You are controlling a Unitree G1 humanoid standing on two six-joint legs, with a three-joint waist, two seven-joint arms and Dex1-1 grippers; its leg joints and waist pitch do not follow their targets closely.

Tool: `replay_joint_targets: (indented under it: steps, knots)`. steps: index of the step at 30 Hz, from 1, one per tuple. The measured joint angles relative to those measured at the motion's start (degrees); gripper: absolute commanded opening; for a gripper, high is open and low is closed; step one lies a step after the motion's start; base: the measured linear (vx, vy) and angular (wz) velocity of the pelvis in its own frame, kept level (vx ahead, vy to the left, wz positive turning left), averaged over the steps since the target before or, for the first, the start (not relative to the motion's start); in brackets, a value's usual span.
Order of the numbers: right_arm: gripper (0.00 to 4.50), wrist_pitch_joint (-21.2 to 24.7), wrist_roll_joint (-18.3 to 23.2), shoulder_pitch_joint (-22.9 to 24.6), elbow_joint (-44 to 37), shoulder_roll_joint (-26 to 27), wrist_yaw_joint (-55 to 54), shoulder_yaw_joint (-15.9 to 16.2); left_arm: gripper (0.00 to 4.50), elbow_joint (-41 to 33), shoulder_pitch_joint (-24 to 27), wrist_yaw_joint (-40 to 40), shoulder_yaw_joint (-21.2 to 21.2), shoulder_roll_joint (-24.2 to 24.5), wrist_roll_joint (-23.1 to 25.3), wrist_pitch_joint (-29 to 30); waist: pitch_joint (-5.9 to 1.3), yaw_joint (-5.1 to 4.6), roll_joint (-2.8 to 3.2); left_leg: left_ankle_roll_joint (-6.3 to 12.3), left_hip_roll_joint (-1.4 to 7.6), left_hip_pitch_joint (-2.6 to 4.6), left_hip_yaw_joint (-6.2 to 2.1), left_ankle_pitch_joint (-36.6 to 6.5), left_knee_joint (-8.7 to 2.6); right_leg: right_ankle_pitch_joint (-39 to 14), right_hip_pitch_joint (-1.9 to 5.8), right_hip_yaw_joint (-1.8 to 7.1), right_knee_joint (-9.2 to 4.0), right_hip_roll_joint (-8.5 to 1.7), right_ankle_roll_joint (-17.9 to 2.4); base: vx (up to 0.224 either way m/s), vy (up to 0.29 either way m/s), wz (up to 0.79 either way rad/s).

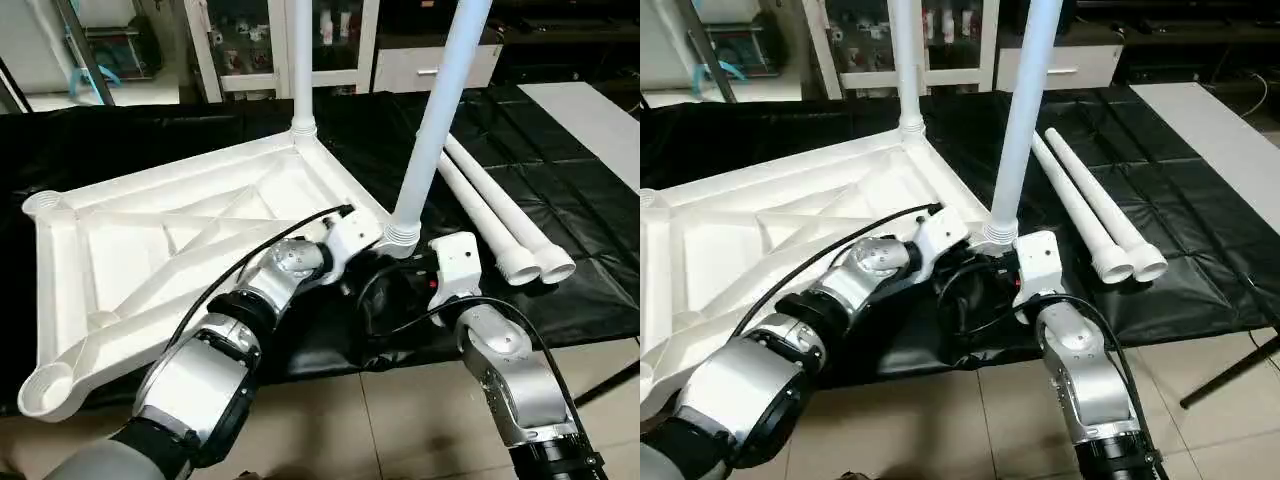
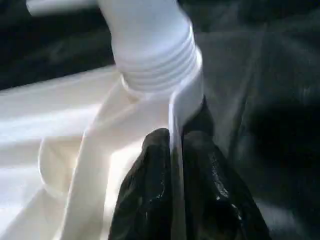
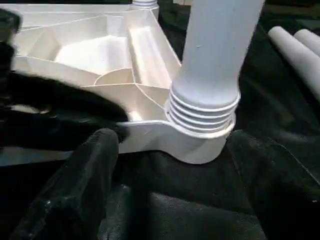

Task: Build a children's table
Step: Rotate leg to tighten, then rotate table base

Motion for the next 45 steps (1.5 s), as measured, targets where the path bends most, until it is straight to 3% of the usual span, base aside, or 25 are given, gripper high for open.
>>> replay_joint_targets:
  steps: [4, 8, 11, 14, 18, 21, 23, 30, 35, 40, 45]
  knots:
    - [3.80, 2.1, 0.7, -0.1, -1.2, -0.2, 0.9, 0.0, 1.01, -4.1, 0.0, -3.6, 6.2, 1.2, -6.8, -3.1, 0.04, 0.06, -0.07, 0.19, 0.05, -0.19, 0.00, 0.1, -0.01, 0.0, -0.23, -0.08, 0.08, 0.01, 0.0, 0.000, 0.000, 0.00]
    - [3.80, 3.3, 1.1, -0.4, -2.1, -1.1, 2.7, 0.2, 1.01, -9.9, 0.5, -9.6, 9.2, 3.1, -11.7, -2.1, 0.03, 0.22, -0.05, 0.30, 0.06, -0.20, 0.01, 0.2, 0.00, 0.0, -0.24, -0.08, 0.10, 0.01, 0.0, 0.000, 0.000, 0.00]
    - [3.80, 4.5, 3.7, -1.6, -3.5, -3.1, 7.6, 0.7, 1.01, -19.7, 5.3, -20.4, 7.8, 8.4, -14.1, 4.9, 0.04, 0.02, -0.05, 0.30, 0.08, -0.12, 0.07, 0.2, 0.01, 0.0, -0.25, -0.01, 0.16, 0.02, 0.0, 0.000, 0.000, 0.00]
    - [3.80, 6.2, 7.1, -2.2, -6.2, -6.6, 14.5, 1.2, 1.01, -32.8, 13.9, -30.4, 4.7, 18.5, -15.5, 14.0, 0.07, -0.15, -0.03, 0.28, 0.18, 0.03, 0.09, 0.2, -0.04, 0.0, -0.24, -0.05, 0.24, 0.09, 0.0, 0.000, 0.000, 0.00]
    - [3.80, 7.6, 9.2, -2.0, -6.8, -11.6, 22.3, 1.2, 1.01, -51.5, 25.8, -42.4, 1.7, 32.5, -20.6, 29.0, 0.13, 0.85, 0.07, -0.07, 0.23, 0.03, 0.09, 0.0, -0.04, 0.0, -0.21, -0.09, 0.26, 0.14, 0.0, 0.000, 0.000, 0.00]
    - [3.80, 8.1, 9.8, -2.0, -6.8, -13.4, 25.5, 1.3, 1.01, -60.6, 28.6, -46.1, 0.0, 36.9, -23.3, 36.1, 0.17, 1.80, 0.13, -0.09, 0.17, 0.25, 0.24, 0.1, 0.04, 0.0, 0.11, 0.07, 0.28, 0.05, 0.0, 0.000, 0.000, 0.00]
    - [3.80, 8.4, 10.3, -2.3, -7.4, -14.4, 27.4, 1.9, 1.01, -65.0, 30.4, -47.2, -1.1, 39.8, -22.3, 38.4, 0.16, 1.57, 0.09, -0.10, 0.19, 0.52, 0.53, 0.0, 0.05, 0.0, 0.23, 0.30, 0.30, 0.01, 0.0, 0.000, 0.000, 0.00]
    - [3.80, 8.6, 10.4, -2.2, -7.8, -15.9, 29.8, 2.9, 1.01, -64.1, 33.3, -40.4, -2.8, 45.0, -9.2, 40.7, 0.13, 0.32, -0.15, -0.32, 0.18, 0.60, 0.43, 0.2, 0.05, 0.0, 0.19, 0.33, 0.53, 0.04, 0.0, 0.000, 0.000, 0.00]
    - [3.80, 8.5, 10.4, -2.4, -7.8, -15.8, 30.7, 3.4, 1.01, -62.7, 31.6, -32.4, -4.3, 45.9, -6.1, 43.1, 0.06, 0.32, -0.44, -0.42, 0.19, 0.63, 0.22, 0.3, 0.16, -0.1, 0.10, 0.28, 1.13, 0.06, 0.2, 0.000, 0.000, 0.00]
    - [3.80, 8.5, 10.4, -2.4, -7.7, -15.7, 31.1, 3.5, 1.01, -59.8, 31.1, -27.5, -3.8, 44.7, -0.8, 41.8, 0.06, 0.31, -0.46, -0.53, 0.20, 0.58, 0.00, 0.3, 0.16, -0.1, 0.10, 0.19, 1.17, 0.14, 0.2, 0.000, 0.000, 0.00]
    - [3.80, 8.4, 10.4, -2.4, -7.7, -15.6, 31.3, 3.7, 1.01, -56.5, 29.0, -21.6, -3.7, 42.0, -0.5, 40.2, 0.05, 0.94, -0.52, -0.52, 0.18, 0.41, -0.08, 0.3, 0.31, -0.1, 0.10, 0.15, 1.19, 0.14, 0.2, 0.000, 0.000, 0.00]
